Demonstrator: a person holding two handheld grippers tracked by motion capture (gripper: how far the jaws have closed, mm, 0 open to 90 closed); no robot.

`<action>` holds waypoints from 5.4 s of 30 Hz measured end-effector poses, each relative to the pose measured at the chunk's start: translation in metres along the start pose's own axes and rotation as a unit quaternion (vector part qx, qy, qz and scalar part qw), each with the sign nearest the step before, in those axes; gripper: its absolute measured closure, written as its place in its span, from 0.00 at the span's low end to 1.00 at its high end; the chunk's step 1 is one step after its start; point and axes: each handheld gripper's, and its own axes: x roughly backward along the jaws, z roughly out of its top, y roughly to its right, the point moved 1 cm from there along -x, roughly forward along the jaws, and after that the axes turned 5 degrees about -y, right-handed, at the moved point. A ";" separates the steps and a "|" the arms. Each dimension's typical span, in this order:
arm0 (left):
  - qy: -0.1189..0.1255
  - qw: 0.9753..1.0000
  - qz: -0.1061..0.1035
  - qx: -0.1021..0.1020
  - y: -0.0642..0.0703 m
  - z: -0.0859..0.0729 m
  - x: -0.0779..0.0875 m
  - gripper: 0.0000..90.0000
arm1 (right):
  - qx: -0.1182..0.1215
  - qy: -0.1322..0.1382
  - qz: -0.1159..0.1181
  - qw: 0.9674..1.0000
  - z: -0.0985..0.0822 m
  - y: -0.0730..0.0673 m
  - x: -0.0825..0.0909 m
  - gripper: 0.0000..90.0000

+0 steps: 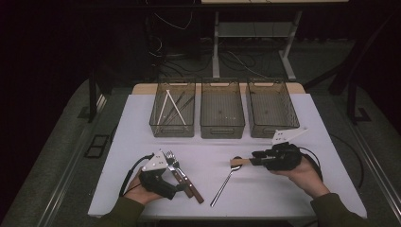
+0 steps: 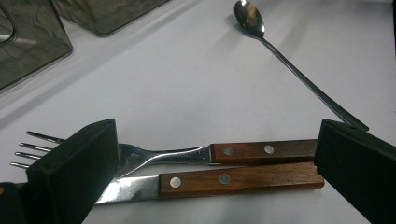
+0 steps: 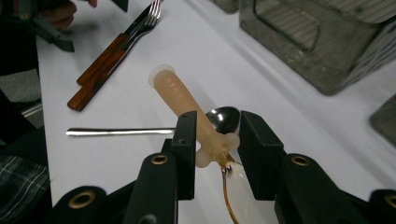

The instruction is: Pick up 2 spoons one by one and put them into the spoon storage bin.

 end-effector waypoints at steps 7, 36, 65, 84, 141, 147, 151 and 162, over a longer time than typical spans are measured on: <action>0.000 1.000 0.000 0.000 0.000 0.000 0.000 0.00 | -0.016 0.017 -0.018 1.000 0.010 0.005 0.006 0.76; 0.004 1.000 0.002 0.002 0.000 0.000 0.000 0.00 | -0.060 0.079 -0.057 0.993 0.073 0.027 0.001 0.76; 0.014 1.000 -0.004 0.005 0.002 0.001 0.000 0.00 | -0.084 0.037 -0.075 0.993 0.102 0.061 -0.055 0.50; 0.004 1.000 -0.002 -0.001 0.001 0.001 -0.001 0.00 | -0.016 -0.041 -0.039 0.998 0.044 0.014 -0.066 0.98; 0.001 1.000 -0.002 -0.004 0.001 0.001 -0.001 0.00 | -0.020 -0.097 -0.007 0.995 -0.006 0.006 -0.062 0.60; 0.001 1.000 -0.002 -0.004 0.001 0.001 -0.001 0.00 | 0.012 -0.104 -0.007 0.994 -0.007 0.001 -0.062 0.66; 0.000 1.000 -0.002 -0.005 0.001 0.001 -0.001 0.00 | 0.027 -0.107 0.001 0.994 -0.008 -0.001 -0.061 0.74; 0.001 1.000 -0.002 -0.005 0.001 0.001 0.000 0.00 | 0.045 -0.115 0.023 0.992 -0.008 -0.004 -0.059 0.95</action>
